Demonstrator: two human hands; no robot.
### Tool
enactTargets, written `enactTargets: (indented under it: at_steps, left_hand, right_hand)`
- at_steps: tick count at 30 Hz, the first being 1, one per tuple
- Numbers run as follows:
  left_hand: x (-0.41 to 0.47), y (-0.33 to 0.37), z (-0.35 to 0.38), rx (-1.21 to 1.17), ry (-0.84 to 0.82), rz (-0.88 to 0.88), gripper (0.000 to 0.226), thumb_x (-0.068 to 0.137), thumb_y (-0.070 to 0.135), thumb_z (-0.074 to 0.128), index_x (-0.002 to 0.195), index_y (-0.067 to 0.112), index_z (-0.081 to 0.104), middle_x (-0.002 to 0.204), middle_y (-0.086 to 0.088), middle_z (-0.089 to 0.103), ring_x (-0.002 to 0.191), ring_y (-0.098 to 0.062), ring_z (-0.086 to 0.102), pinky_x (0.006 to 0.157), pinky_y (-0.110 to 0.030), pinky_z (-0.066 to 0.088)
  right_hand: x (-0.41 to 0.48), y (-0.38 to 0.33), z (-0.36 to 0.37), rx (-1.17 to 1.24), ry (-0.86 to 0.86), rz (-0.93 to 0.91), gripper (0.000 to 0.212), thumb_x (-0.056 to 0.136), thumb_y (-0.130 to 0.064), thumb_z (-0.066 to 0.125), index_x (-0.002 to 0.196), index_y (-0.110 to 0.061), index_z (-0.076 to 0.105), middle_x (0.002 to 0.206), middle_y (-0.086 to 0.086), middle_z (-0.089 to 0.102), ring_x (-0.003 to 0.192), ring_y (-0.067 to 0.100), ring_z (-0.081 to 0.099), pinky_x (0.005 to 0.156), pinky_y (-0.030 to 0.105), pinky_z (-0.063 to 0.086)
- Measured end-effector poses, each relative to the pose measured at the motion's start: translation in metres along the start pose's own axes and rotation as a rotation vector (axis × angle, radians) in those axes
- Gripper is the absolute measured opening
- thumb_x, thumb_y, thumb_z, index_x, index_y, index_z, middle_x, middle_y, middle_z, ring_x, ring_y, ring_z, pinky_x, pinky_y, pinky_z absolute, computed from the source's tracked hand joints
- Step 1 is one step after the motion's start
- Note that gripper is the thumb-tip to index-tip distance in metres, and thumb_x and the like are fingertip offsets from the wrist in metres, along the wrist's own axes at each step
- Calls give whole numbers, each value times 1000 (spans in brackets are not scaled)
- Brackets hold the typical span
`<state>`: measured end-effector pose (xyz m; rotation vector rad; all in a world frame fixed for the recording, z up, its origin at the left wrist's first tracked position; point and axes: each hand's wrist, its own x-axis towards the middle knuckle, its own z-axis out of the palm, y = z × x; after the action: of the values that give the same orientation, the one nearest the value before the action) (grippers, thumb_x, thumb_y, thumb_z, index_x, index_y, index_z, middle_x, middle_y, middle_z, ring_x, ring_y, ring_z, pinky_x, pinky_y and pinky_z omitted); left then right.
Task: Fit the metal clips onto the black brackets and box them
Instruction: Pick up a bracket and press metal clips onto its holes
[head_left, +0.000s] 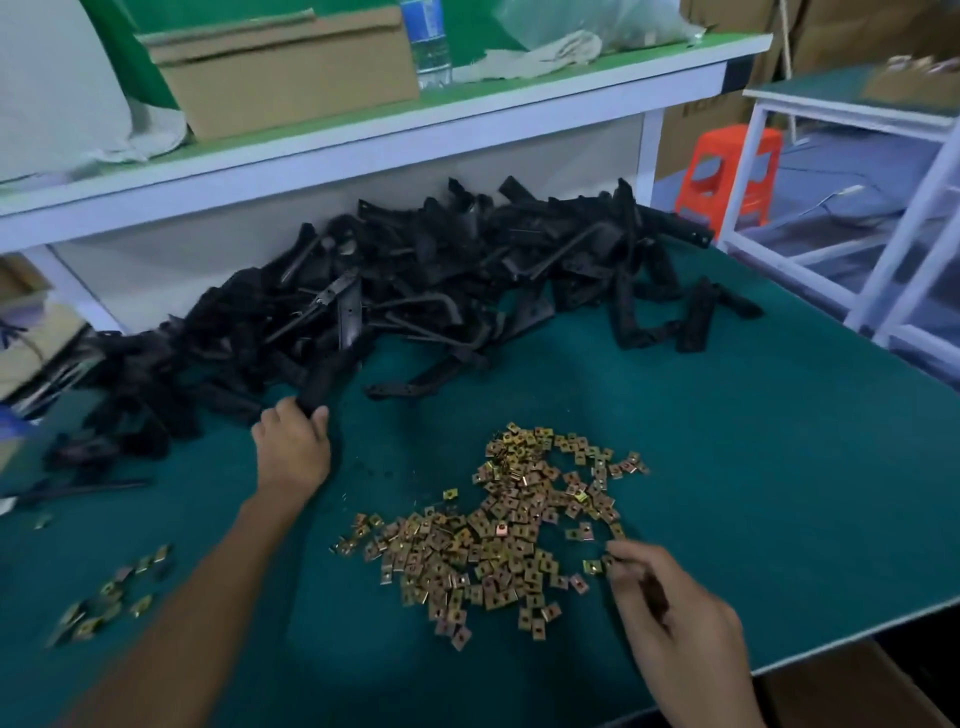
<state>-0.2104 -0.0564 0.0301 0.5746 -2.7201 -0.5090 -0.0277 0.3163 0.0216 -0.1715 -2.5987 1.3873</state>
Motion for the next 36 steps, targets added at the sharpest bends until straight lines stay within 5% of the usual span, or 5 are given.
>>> enactTargets:
  at_steps: [6,14,18,25,36]
  left_hand:
    - [-116,64,-62,-591,-29,171,27,104,58,30,110,40,49,79,5,50,61,-8,46,57,-34,40]
    - [-261,114,-42,-402,-555,742,41,100,55,37,136,42,52,121,22,56,109,5,43,90,-16,33]
    - [-205,100,-36,-371,-404,556,43,108,45,37,94,17,67,93,3,68,87,-7,57,84,-28,45]
    - [-124,85,-1,50,-306,345,23,103,31,52,114,23,71,111,0,64,107,-22,58,80,-32,43]
    - [-140,86,-32,-662,-398,89,17,100,24,59,112,32,69,99,19,70,96,4,63,81,-15,45]
  right_hand:
    - [-1,-4,-2,75,-44,-35,19,96,-29,65,101,-47,68,86,-36,66,76,-10,63,61,6,41]
    - [-10,-40,9,687,-225,145,40,83,-60,69,113,-34,69,109,-17,75,105,-6,67,86,18,50]
    - [-1,-34,-4,259,-33,52,24,88,-64,44,102,-49,55,77,-15,68,75,-2,62,68,30,46]
    - [4,-10,-1,-244,-165,-97,65,89,-43,72,147,-24,46,99,-10,39,96,15,43,78,28,35]
    - [-11,-19,-2,-252,-110,-187,48,89,-48,70,135,-48,57,97,-13,68,89,17,69,74,38,55]
